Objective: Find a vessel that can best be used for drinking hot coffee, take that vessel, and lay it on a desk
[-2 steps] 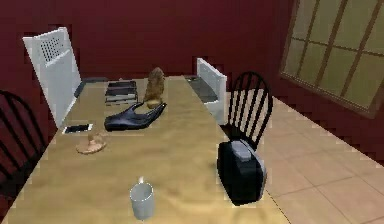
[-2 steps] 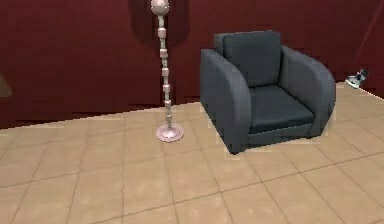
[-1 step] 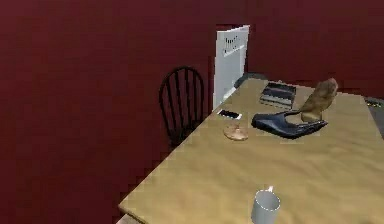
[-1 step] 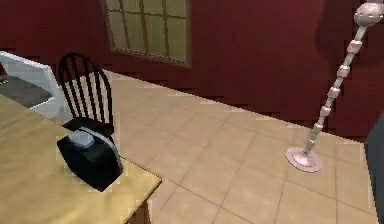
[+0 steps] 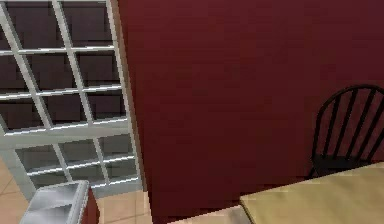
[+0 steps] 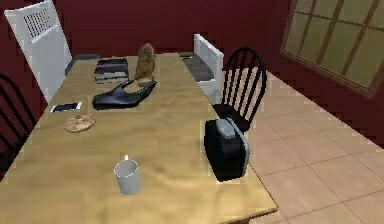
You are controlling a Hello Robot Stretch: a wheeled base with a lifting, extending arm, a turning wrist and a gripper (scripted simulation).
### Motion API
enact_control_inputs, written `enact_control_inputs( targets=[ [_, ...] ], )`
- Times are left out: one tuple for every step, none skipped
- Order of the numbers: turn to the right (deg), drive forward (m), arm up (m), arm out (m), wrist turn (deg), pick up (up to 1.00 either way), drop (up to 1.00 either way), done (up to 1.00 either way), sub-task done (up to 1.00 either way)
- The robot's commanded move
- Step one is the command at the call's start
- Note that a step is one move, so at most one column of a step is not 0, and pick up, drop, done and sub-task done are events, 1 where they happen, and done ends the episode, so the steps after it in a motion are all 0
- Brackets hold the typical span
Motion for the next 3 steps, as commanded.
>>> enact_control_inputs(
  targets=[
    [-15.0,0.00,0.00,0.00,0.0,0.00,0.00,0.00,0.00],
    [0.0,0.00,0.50,0.00,0.0,0.00,0.00,0.00,0.00],
    [0.0,0.00,0.36,0.00,0.0,0.00,0.00,0.00,0.00]
  ],
)
